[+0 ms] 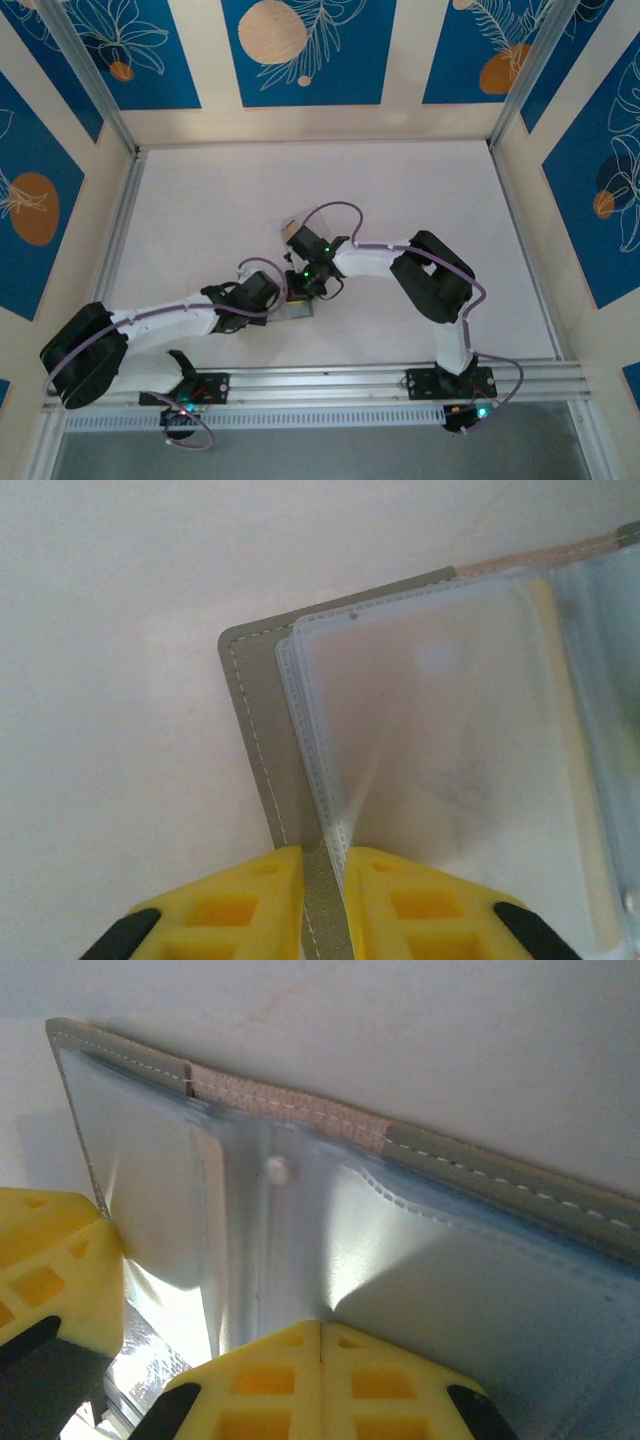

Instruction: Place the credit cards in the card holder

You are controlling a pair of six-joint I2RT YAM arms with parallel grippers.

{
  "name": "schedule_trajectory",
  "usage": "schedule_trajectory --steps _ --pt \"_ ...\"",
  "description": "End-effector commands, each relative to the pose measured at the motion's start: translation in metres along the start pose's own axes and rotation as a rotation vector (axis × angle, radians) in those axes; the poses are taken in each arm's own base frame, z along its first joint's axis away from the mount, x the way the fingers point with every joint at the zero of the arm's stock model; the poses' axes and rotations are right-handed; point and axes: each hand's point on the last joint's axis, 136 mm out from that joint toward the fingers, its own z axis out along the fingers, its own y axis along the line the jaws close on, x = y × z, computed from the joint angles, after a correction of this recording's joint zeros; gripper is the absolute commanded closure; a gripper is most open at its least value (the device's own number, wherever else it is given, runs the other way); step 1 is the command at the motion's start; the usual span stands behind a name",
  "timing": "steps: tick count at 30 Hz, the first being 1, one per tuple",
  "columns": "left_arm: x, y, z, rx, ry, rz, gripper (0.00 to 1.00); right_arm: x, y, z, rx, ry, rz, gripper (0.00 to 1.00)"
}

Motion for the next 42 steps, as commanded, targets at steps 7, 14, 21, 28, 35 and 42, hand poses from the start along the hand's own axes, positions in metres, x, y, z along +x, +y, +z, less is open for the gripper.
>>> schedule_trajectory --steps 7,14,21,28,35,42 --pt "0.003 -0.041 0.013 0.110 0.060 0.053 0.85 0.006 -0.074 -0.020 0.188 -0.018 0.152 1.00" --pt "0.000 -0.045 0.023 0.068 0.056 0.001 0.88 -0.008 -0.078 -0.051 0.192 -0.093 0.145 1.00" --pt "0.000 -0.038 0.018 0.079 0.013 -0.007 0.88 -0.039 -0.049 -0.087 0.196 -0.177 0.036 0.94" --pt "0.004 -0.047 0.025 0.109 0.035 0.001 0.87 -0.096 -0.017 -0.120 0.204 -0.274 -0.063 0.83" --pt "0.002 -0.046 0.022 0.113 0.028 -0.003 0.87 -0.144 -0.018 -0.110 0.236 -0.264 -0.101 0.84" --pt "0.002 -0.044 0.019 0.107 0.023 -0.005 0.86 -0.163 -0.025 -0.093 0.236 -0.228 -0.109 0.83"
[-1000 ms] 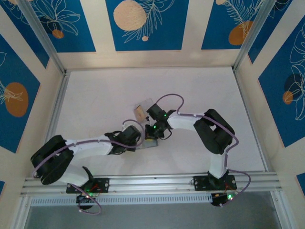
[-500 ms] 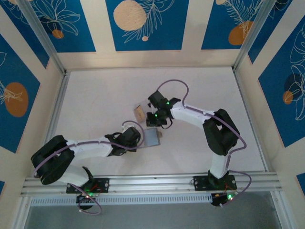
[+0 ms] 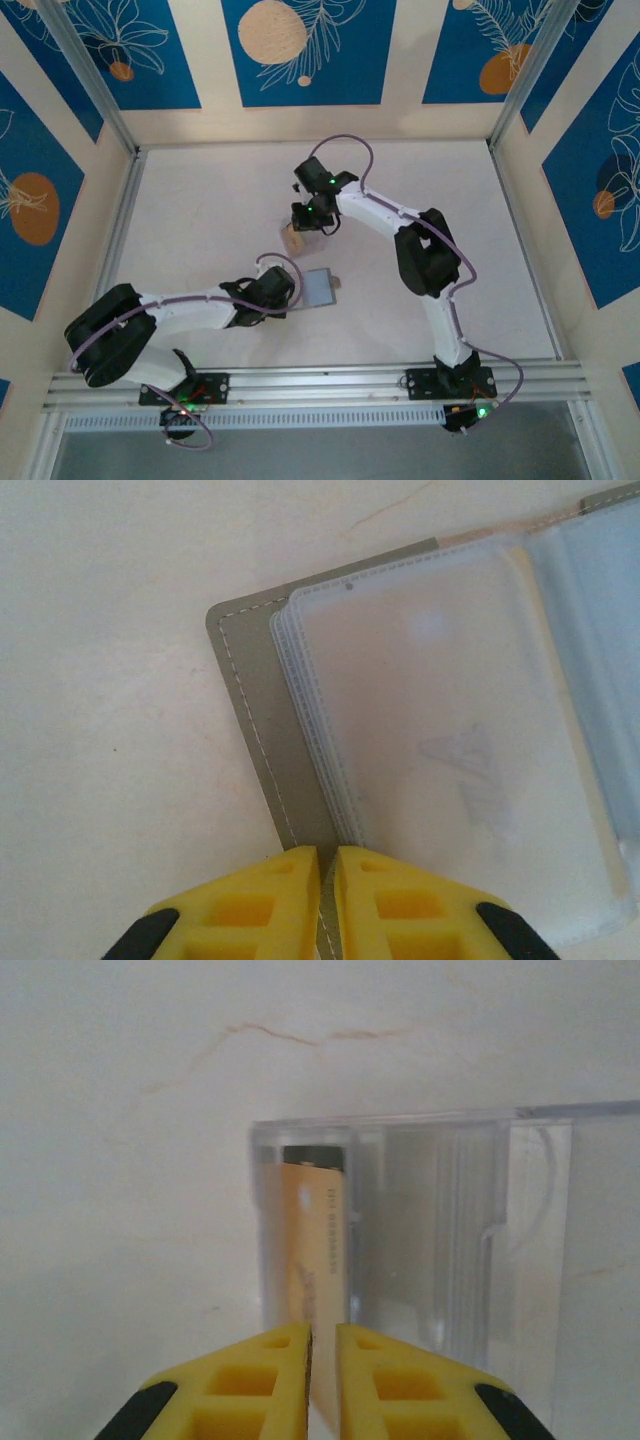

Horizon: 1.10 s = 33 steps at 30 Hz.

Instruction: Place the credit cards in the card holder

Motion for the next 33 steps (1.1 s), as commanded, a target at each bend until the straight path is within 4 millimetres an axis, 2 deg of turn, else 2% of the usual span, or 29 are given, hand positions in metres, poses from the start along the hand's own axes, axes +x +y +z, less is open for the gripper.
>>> schedule_trajectory --steps 1,11,20,33 --pt "0.023 0.007 0.003 -0.014 0.075 0.019 0.86 -0.002 -0.001 -0.006 0.001 0.023 -0.025 0.83" --pt "0.022 0.007 0.002 -0.014 0.073 0.018 0.86 0.004 -0.005 0.011 -0.032 0.075 -0.012 0.82" --pt "0.023 0.006 0.004 -0.016 0.081 0.016 0.86 0.002 0.006 0.002 -0.107 0.054 0.001 0.77" --pt "0.022 0.004 0.005 -0.016 0.085 0.017 0.86 0.001 0.008 0.012 -0.118 0.075 -0.017 0.79"
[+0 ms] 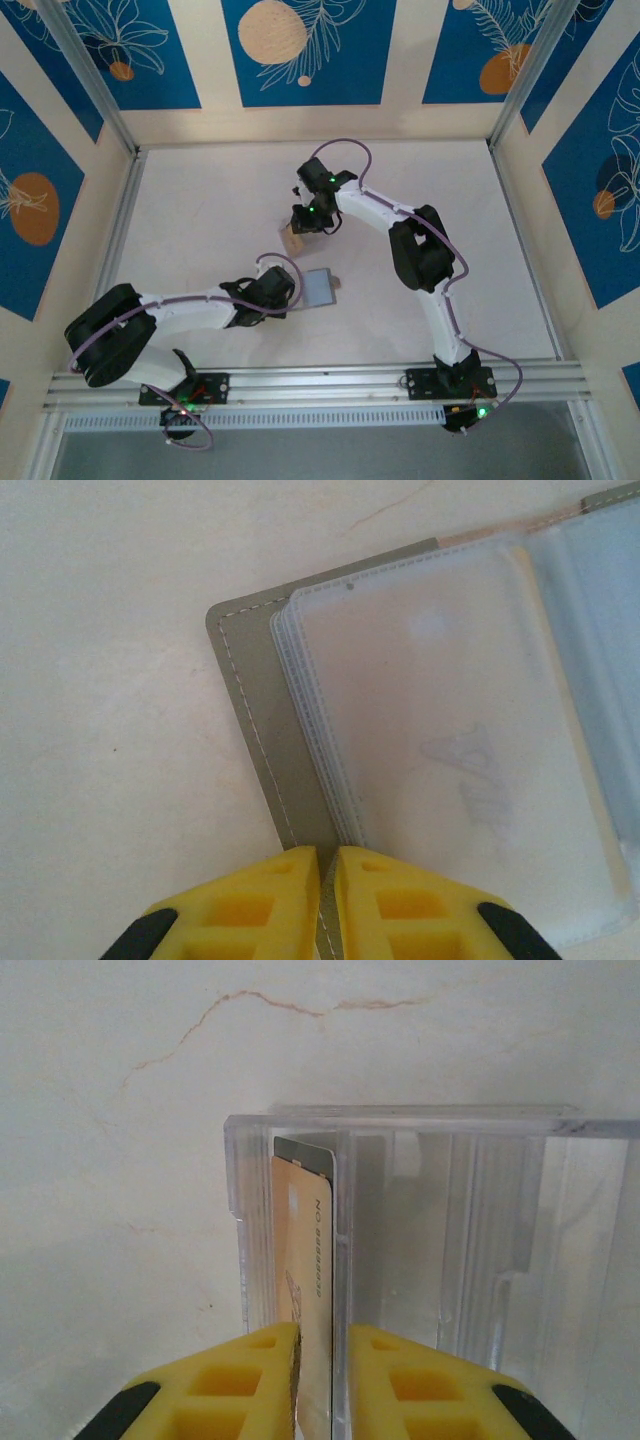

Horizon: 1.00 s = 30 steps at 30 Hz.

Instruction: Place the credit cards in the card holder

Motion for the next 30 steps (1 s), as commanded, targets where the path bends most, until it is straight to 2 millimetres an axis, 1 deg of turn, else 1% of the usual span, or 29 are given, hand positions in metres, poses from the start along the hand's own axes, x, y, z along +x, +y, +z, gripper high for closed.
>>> schedule_trajectory --steps 1,7,17,23,27,30 --pt "0.023 0.005 0.005 -0.018 0.086 0.017 0.86 -0.002 0.006 0.001 -0.037 0.015 -0.018 0.79" --pt "0.023 0.006 0.004 -0.020 0.085 0.014 0.86 -0.005 0.011 0.001 -0.051 0.022 -0.055 0.80" --pt "0.022 0.005 0.004 -0.019 0.084 0.013 0.86 -0.003 0.002 0.009 0.050 0.046 -0.101 0.81" --pt "0.021 0.004 0.004 -0.018 0.086 0.015 0.86 -0.002 0.003 0.010 0.066 0.048 -0.113 0.82" --pt "0.022 0.004 0.004 -0.019 0.086 0.014 0.86 -0.001 0.003 0.008 0.080 0.041 -0.121 0.82" --pt "0.022 0.004 0.005 -0.019 0.086 0.013 0.85 -0.004 0.004 0.001 0.113 0.016 -0.134 0.81"
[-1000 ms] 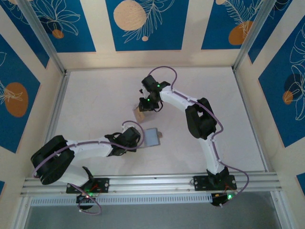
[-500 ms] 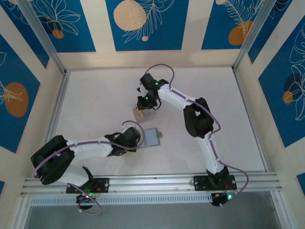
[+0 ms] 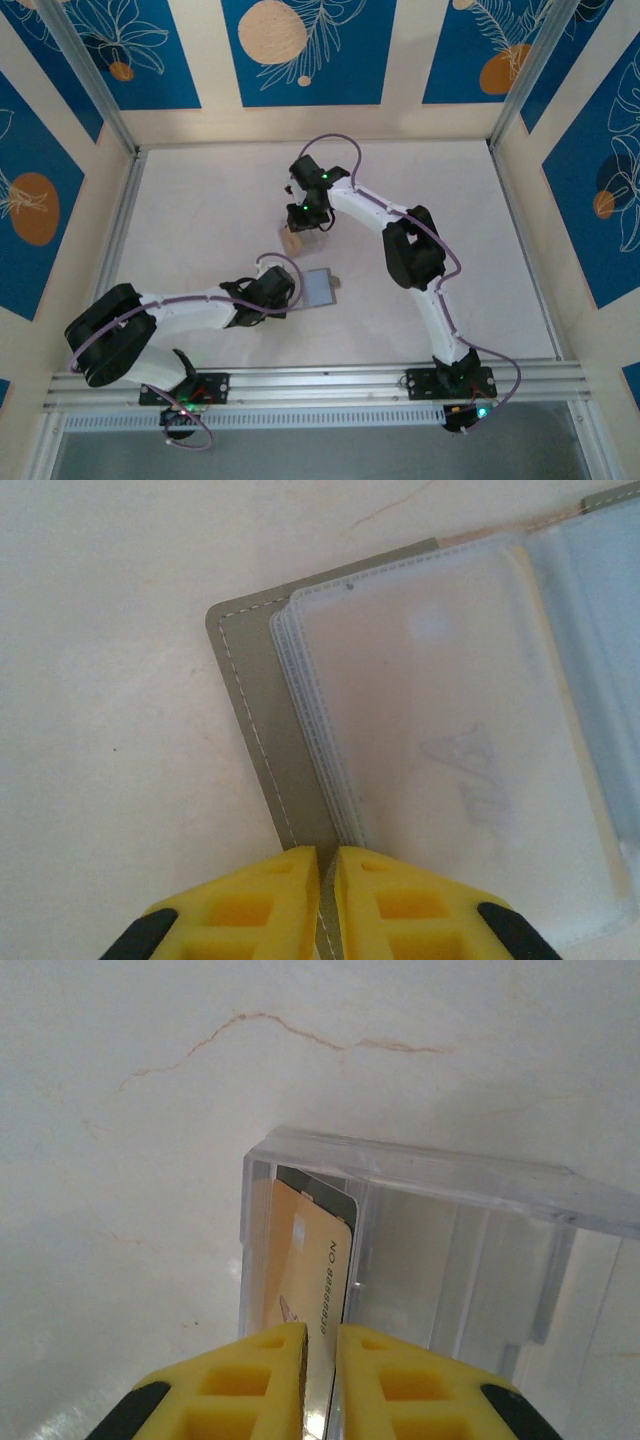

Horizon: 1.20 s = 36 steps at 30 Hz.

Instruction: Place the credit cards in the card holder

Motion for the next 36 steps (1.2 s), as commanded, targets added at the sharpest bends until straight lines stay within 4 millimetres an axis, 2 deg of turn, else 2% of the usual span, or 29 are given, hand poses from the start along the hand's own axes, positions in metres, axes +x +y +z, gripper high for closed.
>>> schedule_trajectory --steps 1,7,14,25,36 --pt "0.022 0.005 0.005 -0.019 0.086 0.013 0.85 0.004 0.003 -0.006 0.043 0.004 -0.035 0.81" --pt "0.023 0.005 0.006 -0.018 0.088 0.011 0.85 -0.002 0.005 -0.016 0.048 -0.030 -0.042 0.81" --pt "0.023 0.005 0.005 -0.019 0.086 0.011 0.85 -0.002 0.000 -0.015 0.079 -0.029 -0.041 0.80" --pt "0.025 0.005 0.007 -0.019 0.092 0.012 0.86 -0.007 0.003 -0.026 0.066 -0.081 -0.039 0.80" --pt "0.024 0.004 0.007 -0.019 0.091 0.013 0.86 -0.001 0.002 -0.009 0.034 -0.024 -0.026 0.79"
